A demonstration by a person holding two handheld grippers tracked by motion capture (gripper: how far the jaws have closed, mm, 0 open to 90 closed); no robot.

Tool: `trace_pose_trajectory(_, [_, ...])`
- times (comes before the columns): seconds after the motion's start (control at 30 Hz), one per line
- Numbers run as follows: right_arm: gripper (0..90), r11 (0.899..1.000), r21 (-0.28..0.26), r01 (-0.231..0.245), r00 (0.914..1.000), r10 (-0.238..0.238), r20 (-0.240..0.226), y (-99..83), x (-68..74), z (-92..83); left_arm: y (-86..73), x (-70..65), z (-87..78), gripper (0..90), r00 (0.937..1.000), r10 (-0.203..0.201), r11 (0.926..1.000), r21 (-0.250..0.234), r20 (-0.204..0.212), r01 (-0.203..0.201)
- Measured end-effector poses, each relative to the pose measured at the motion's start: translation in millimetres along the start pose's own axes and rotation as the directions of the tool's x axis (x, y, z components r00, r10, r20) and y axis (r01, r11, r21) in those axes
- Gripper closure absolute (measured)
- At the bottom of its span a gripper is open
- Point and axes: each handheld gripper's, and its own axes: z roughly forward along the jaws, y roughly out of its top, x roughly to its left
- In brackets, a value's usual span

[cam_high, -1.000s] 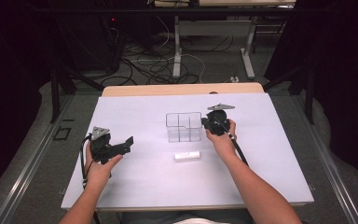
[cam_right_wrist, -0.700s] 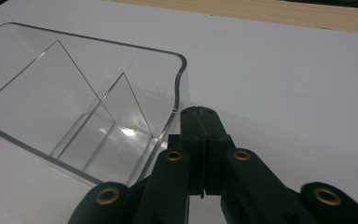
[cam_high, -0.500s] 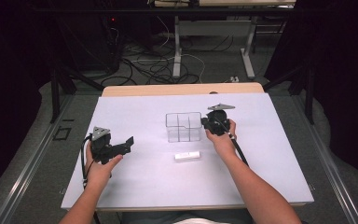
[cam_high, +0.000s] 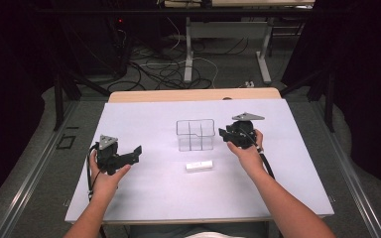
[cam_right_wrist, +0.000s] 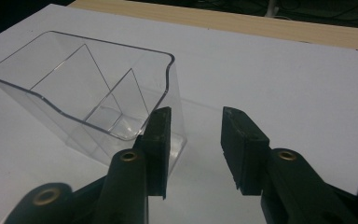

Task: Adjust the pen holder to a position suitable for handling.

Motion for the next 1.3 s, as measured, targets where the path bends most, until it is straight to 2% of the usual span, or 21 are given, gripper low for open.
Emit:
trace_pose_trajectory(0.1, [57.1, 1.0, 0.01, -0.003, 1.0, 0.003, -0.008, -2.0, -2.8, -7.1, -0.5, -0.7, 1.3, 8.3, 0.9999, 0.007, 0.9999, 0.008, 0.011, -0.007])
trace_pose_trajectory(0.33, [45.6, 1.0, -0.001, 0.009, 0.9993, -0.009, -0.036, -7.2, -8.6, -25.6, -1.5, -2.8, 1.9, 9.9, 0.9993, 0.038, 0.9989, 0.026, -0.001, -0.038])
trace_pose_trajectory(0.37, [42.1, 1.0, -0.009, 0.021, 0.9978, -0.022, -0.063, -9.7, -11.3, -28.6, -1.8, -2.8, 1.9, 10.2, 0.999, 0.044, 0.9986, 0.028, -0.002, -0.044])
trace_pose_trajectory(0.4, [42.1, 1.0, -0.009, 0.021, 0.9978, -0.022, -0.063, -9.7, -11.3, -28.6, -2.0, -2.7, 2.0, 10.2, 0.9986, 0.053, 0.9982, 0.029, -0.004, -0.053])
trace_pose_trajectory(0.5, [37.5, 0.998, -0.037, 0.043, 0.9935, -0.047, -0.104, -14.4, -13.3, -32.0, -2.2, -2.6, 2.0, 13.0, 0.9977, 0.067, 0.9971, 0.036, -0.007, -0.067])
trace_pose_trajectory(0.53, [37.0, 0.997, -0.047, 0.055, 0.9921, -0.059, -0.11, -15.8, -14.1, -33.8, -2.8, -3.3, 3.0, 14.2, 0.9979, 0.064, 0.9977, 0.025, -0.013, -0.064])
trace_pose_trajectory(0.6, [33.7, 0.997, -0.036, 0.068, 0.9915, -0.072, -0.109, -18.9, -14.4, -39.3, -2.7, -3.5, 3.2, 15.8, 0.9977, 0.067, 0.9973, 0.032, -0.008, -0.067])
trace_pose_trajectory(0.73, [33.1, 0.997, -0.025, 0.077, 0.9903, -0.079, -0.115, -22.4, -14.8, -45.3, -2.9, -5.2, 3.7, 15.7, 0.9958, 0.09, 0.9951, 0.041, -0.014, -0.09])
trace_pose_trajectory(0.87, [27.0, 0.995, -0.009, 0.101, 0.9912, -0.101, -0.086, -27.2, -17.1, -53.1, -3.3, -7.2, 5.3, 15.7, 0.9915, 0.128, 0.9903, 0.059, -0.026, -0.126])
trace_pose_trajectory(0.93, [22.5, 0.994, 0.009, 0.108, 0.99, -0.107, -0.091, -29.6, -20.8, -54.9, -3.9, -7.9, 6.6, 15.7, 0.9906, 0.134, 0.9887, 0.071, -0.025, -0.132])
trace_pose_trajectory(1.0, [21.4, 0.994, 0.016, 0.105, 0.9915, -0.103, -0.079, -32.8, -23.6, -59.0, -4.3, -7.9, 7.5, 15.8, 0.9896, 0.143, 0.9857, 0.093, -0.014, -0.141])
trace_pose_trajectory(1.17, [15.6, 0.995, 0.024, 0.1, 0.9934, -0.099, -0.057, -41.4, -35.7, -64.7, -3.8, -8.4, 8.9, 15.8, 0.9871, 0.16, 0.9822, 0.1, -0.003, -0.159])
trace_pose_trajectory(1.3, [14.6, 0.996, 0.019, 0.092, 0.9957, -0.092, -0.013, -50.1, -46.2, -64.2, -2.5, -9.5, 9.0, 15.8, 0.985, 0.172, 0.9804, 0.095, 0.013, -0.173])
